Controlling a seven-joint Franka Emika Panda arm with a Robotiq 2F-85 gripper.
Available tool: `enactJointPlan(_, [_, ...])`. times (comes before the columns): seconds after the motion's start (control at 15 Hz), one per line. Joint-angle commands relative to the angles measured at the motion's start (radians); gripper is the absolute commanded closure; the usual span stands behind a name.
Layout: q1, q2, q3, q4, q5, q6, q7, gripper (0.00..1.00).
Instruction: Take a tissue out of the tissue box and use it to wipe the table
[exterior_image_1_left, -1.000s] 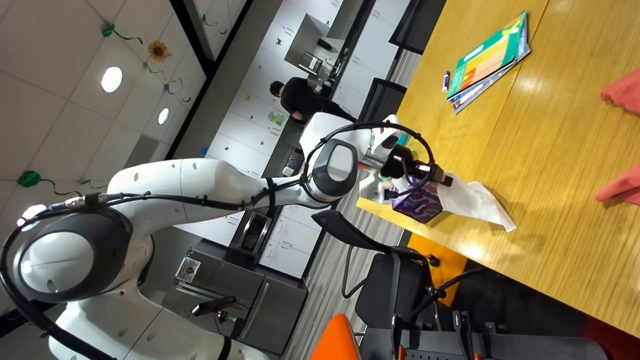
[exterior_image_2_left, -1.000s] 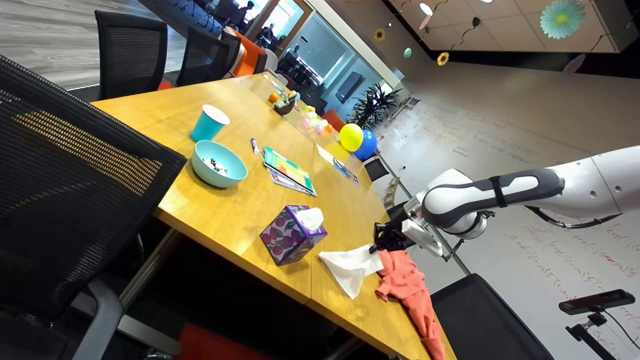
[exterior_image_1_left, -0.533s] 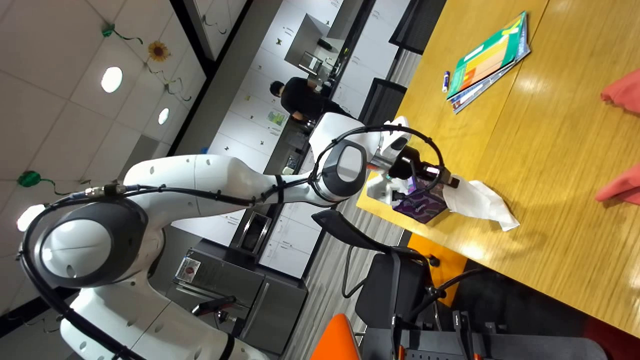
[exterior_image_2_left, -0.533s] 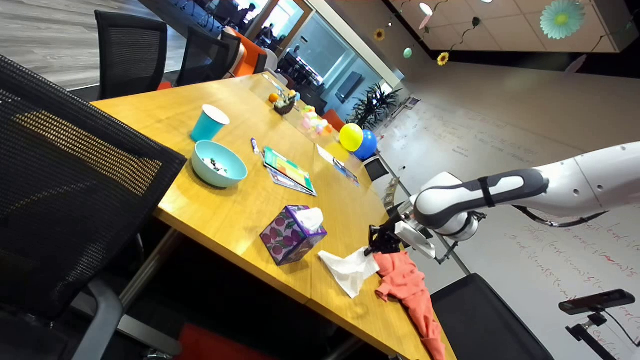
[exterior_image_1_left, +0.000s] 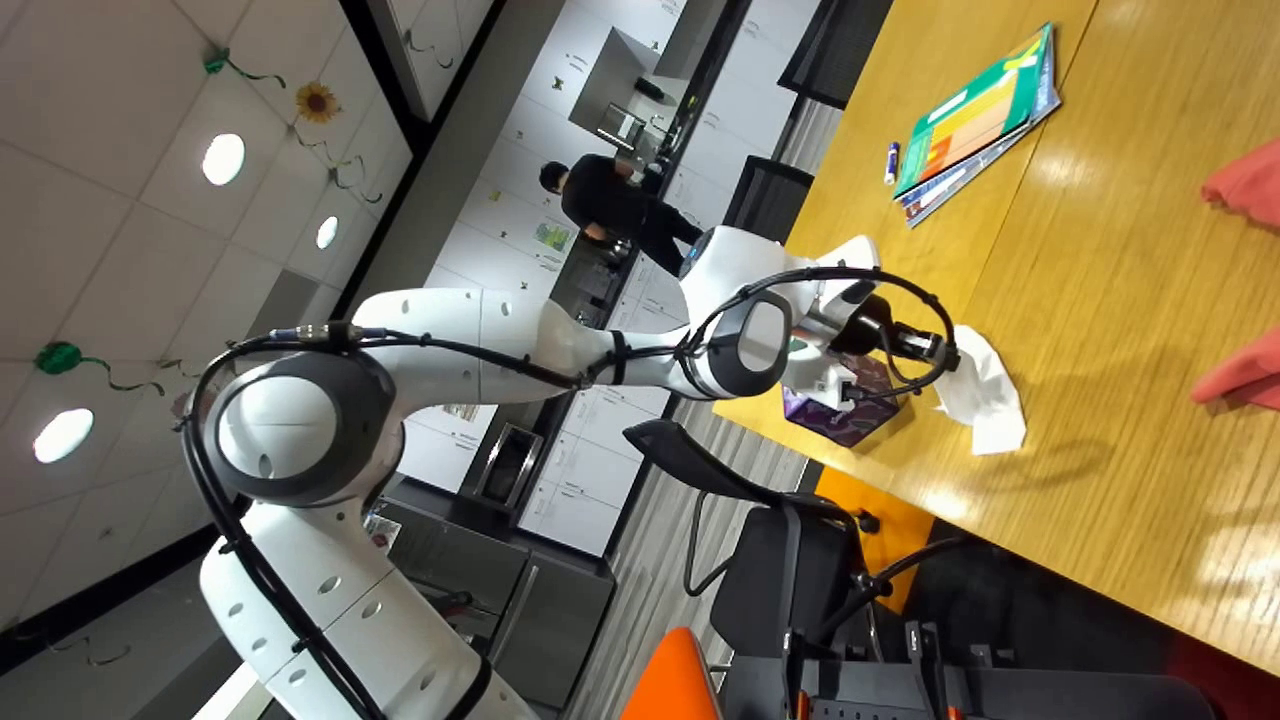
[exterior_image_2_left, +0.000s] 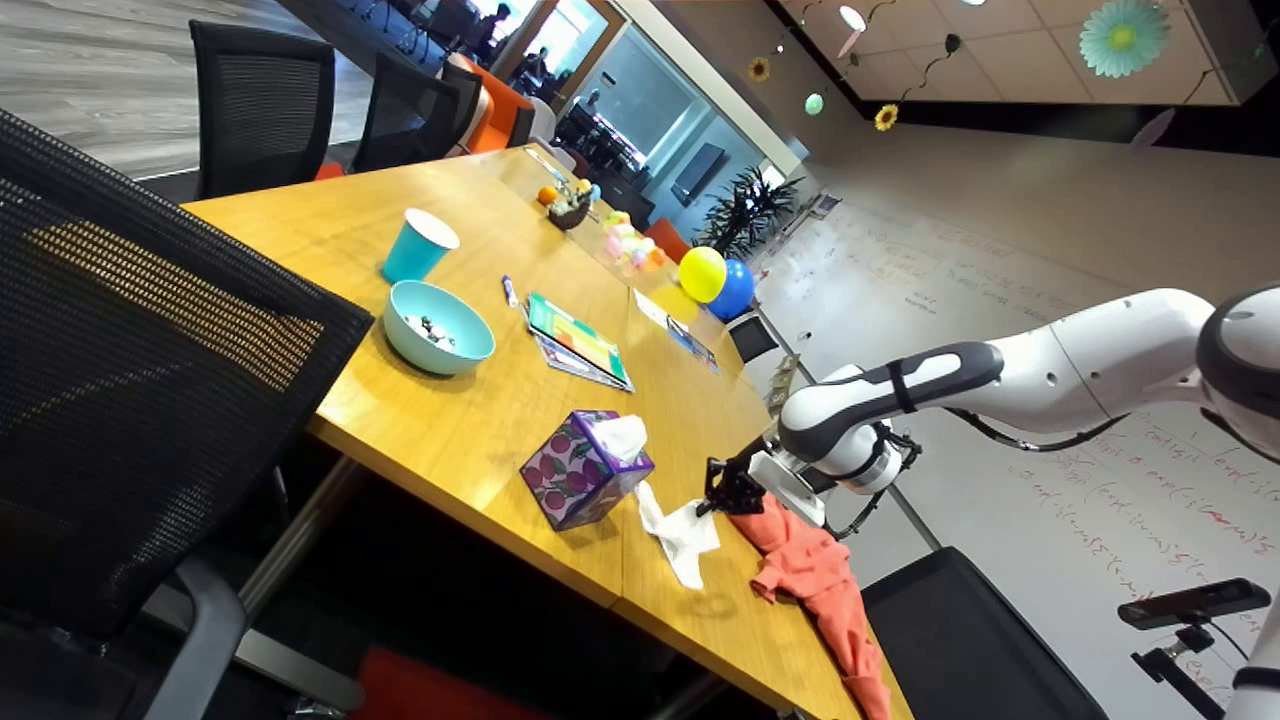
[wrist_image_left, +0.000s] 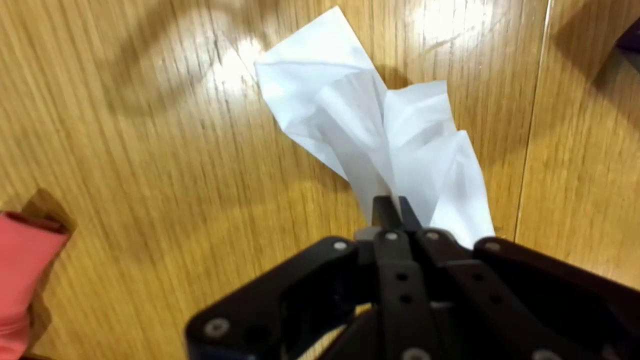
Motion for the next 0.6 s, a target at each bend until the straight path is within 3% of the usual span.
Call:
enactJointPlan(0.0, [-0.012,0.094,0.012,0.085,0.047,0.011,-0.018,1.00])
enactJointPlan(0.53, [0.016,0.193,-0.001,0.191,0.062,-0.016,0.025,1.00])
